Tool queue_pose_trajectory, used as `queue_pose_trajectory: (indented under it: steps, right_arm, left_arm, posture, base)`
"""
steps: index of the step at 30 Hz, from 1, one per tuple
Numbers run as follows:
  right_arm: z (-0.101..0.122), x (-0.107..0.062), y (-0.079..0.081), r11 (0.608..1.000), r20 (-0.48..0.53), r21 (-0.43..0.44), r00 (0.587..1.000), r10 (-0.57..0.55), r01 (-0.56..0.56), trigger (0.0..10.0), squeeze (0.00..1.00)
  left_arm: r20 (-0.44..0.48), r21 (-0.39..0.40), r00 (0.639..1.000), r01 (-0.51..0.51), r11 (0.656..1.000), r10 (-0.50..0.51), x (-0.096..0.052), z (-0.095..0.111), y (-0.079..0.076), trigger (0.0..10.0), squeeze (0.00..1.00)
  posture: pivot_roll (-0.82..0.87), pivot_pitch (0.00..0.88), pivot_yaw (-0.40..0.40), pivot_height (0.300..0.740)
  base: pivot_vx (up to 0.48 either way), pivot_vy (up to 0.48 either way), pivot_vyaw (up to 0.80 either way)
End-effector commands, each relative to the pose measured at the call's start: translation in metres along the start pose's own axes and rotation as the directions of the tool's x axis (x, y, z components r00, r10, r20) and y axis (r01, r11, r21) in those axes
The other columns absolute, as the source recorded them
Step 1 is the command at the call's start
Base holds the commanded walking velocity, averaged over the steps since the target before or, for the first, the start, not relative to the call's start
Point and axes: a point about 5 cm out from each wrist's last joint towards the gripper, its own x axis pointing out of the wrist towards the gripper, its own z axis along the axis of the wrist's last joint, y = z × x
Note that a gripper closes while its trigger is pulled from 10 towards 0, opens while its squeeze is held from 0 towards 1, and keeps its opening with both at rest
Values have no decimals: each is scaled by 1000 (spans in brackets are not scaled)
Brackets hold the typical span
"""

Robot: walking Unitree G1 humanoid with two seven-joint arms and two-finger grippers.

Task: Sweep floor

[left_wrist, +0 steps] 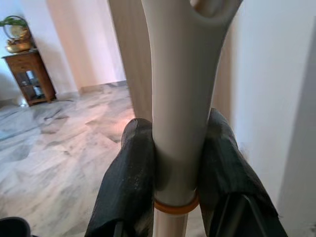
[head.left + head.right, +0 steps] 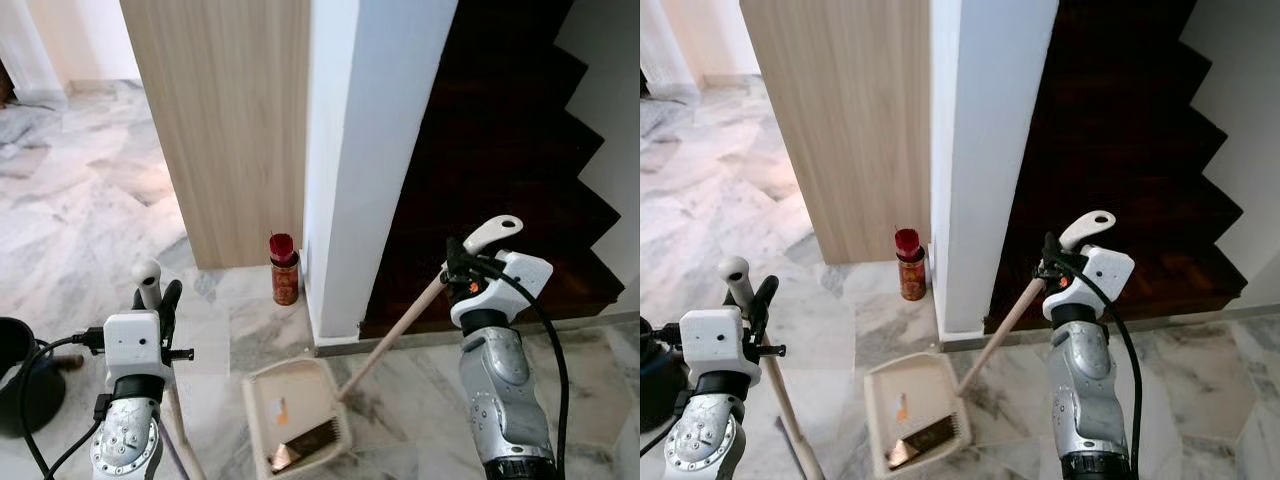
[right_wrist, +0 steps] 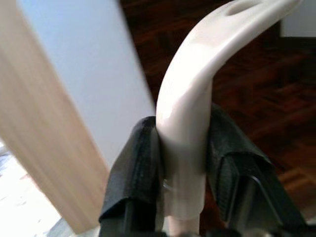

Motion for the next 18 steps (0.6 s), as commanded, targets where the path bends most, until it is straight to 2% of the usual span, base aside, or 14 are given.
queue_pose_trajectory:
  steps: [1, 9, 18]
  right_arm:
    - [8, 3, -2, 1000, 28, 1, 1000, -10, 10, 10000, 0]
    - [7, 3, -2, 1000, 23, 9, 1000, -16, 16, 10000, 0]
    - [11, 6, 1, 999, 26, 28, 999, -18, 17, 10000, 0]
  left_arm:
    - [43, -6, 999, -1, 1000, 1, 4, 10, -1, 10000, 0]
    - [39, -7, 999, -7, 1000, 8, 3, 11, 0, 10000, 0]
    - [42, -16, 999, -6, 1000, 7, 4, 12, -1, 10000, 0]
  posture:
    - [4, 0, -35, 740]
    - [6, 4, -31, 740]
    - [1, 16, -35, 740]
  base:
    - [0, 0, 0]
    - [0, 0, 0]
    - [0, 261, 0]
